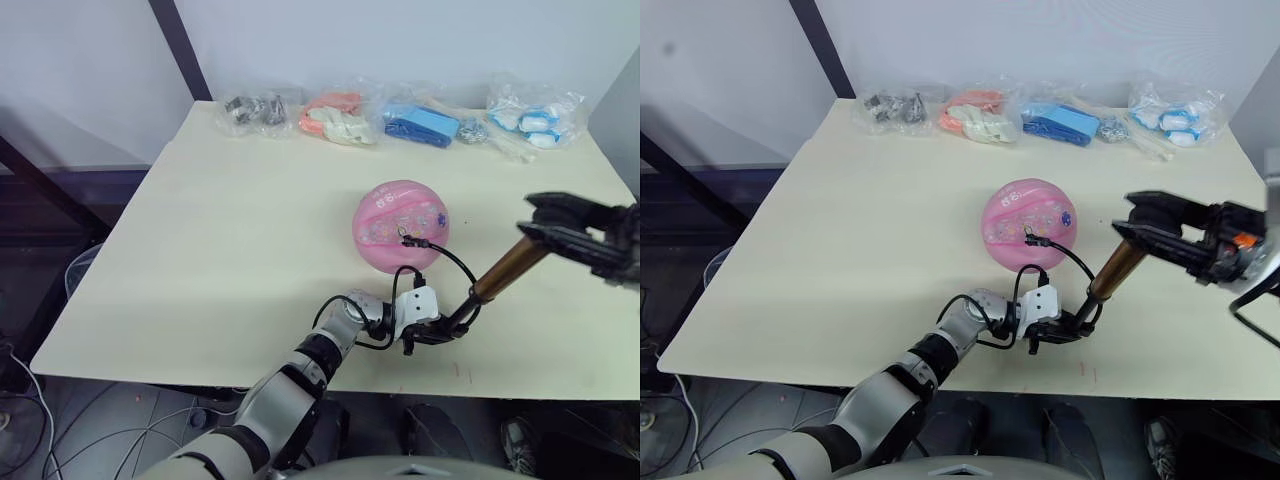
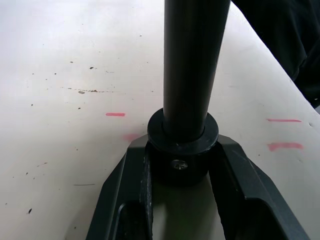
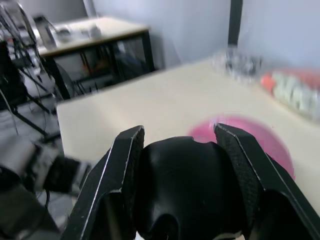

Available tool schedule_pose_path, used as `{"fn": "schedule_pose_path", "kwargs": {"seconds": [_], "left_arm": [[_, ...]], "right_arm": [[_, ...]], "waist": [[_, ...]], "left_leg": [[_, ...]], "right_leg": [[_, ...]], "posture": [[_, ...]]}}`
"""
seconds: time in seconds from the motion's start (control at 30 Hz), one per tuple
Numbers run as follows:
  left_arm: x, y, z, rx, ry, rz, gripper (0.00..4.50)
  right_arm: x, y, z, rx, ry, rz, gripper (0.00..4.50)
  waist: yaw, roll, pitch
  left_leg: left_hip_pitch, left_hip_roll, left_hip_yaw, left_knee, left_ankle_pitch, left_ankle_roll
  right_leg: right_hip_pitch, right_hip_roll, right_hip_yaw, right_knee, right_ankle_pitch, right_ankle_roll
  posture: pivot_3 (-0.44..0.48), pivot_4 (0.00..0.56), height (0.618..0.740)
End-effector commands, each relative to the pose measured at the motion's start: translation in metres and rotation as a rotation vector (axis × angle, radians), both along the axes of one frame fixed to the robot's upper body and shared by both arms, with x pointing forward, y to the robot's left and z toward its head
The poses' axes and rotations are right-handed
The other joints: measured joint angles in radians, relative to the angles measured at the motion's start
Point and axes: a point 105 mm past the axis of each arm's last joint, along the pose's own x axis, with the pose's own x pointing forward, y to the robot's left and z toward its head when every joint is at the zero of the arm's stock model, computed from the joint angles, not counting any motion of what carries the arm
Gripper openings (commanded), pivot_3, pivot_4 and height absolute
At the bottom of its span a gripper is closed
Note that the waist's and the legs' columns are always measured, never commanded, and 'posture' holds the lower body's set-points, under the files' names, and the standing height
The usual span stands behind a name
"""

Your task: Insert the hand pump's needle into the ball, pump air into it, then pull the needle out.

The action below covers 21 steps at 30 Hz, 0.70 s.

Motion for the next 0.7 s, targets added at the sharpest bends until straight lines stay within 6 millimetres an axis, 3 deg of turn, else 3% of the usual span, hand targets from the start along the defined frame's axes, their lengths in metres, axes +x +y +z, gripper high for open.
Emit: {"fn": "schedule_pose_path", "kwargs": {"seconds": [0.03,0.17,0.37,0.7], "left_arm": [[-0.012,0.026,-0.043,0.154,0.12,0.047,1.1],[-0.012,0.026,-0.043,0.155,0.12,0.046,1.1],[-0.014,0.025,-0.044,0.153,0.122,0.044,1.1],[-0.014,0.024,-0.044,0.153,0.121,0.048,1.1]], "right_arm": [[-0.009,-0.005,0.029,0.012,-0.105,-0.009,1.74],[-0.007,-0.002,0.021,-0.019,-0.064,-0.005,1.74],[-0.003,0.012,-0.038,-0.109,0.086,0.016,1.74],[0.009,0.029,-0.108,-0.108,0.139,-0.028,1.74]], "waist": [[0.0,0.0,0.0],[0.0,0.0,0.0],[-0.001,-0.002,-0.001],[-0.002,-0.006,-0.005]], "left_leg": [[0.0,0.0,0.0,0.0,0.0,0.0],[-0.001,0.0,0.0,0.0,0.0,0.0],[0.0,0.0,0.0,0.0,0.0,0.0],[0.004,0.001,0.0,0.0,0.0,0.0]], "right_leg": [[0.0,0.0,0.0,0.0,0.0,0.0],[-0.001,0.0,0.0,0.0,0.0,0.0],[-0.001,0.0,0.0,0.0,0.0,0.0],[0.002,0.002,0.0,0.0,-0.002,0.004]], "posture": [[0.0,0.15,0.74],[0.0,0.15,0.74],[0.0,0.15,0.74],[0.0,0.15,0.74]]}}
